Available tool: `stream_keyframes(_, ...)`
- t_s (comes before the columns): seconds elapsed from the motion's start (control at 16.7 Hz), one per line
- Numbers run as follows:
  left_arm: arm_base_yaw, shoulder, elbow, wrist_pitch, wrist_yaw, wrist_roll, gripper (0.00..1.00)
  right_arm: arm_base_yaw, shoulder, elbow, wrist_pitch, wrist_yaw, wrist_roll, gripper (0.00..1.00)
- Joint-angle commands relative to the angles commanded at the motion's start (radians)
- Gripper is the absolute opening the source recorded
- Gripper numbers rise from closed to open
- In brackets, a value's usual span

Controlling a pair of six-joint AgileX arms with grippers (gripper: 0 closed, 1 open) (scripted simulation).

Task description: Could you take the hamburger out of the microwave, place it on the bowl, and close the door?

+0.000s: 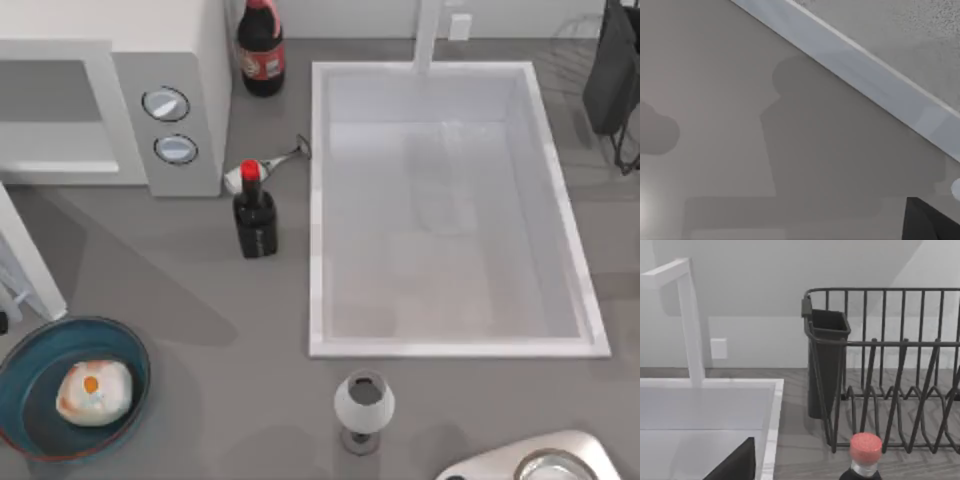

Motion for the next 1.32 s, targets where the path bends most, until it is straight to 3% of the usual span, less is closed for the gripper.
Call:
stream_keyframes(0.18,-0.187,-0.056,-0.033,0.004,-0.114,-0.127,0.0,0.0,0.0,0.0,0.0,0.0,0.0,1.0)
stream_keyframes(0.36,-0.293,-0.102,-0.058,0.008,-0.199,-0.219,0.0,0.0,0.0,0.0,0.0,0.0,0.0,1.0)
stream_keyframes(0.84,-0.308,-0.068,-0.032,0.027,-0.211,-0.236,0.0,0.0,0.0,0.0,0.0,0.0,0.0,1.0)
stream_keyframes(1.32,-0.317,0.344,0.193,0.19,-0.215,-0.236,0.0,0.0,0.0,0.0,0.0,0.0,0.0,1.0)
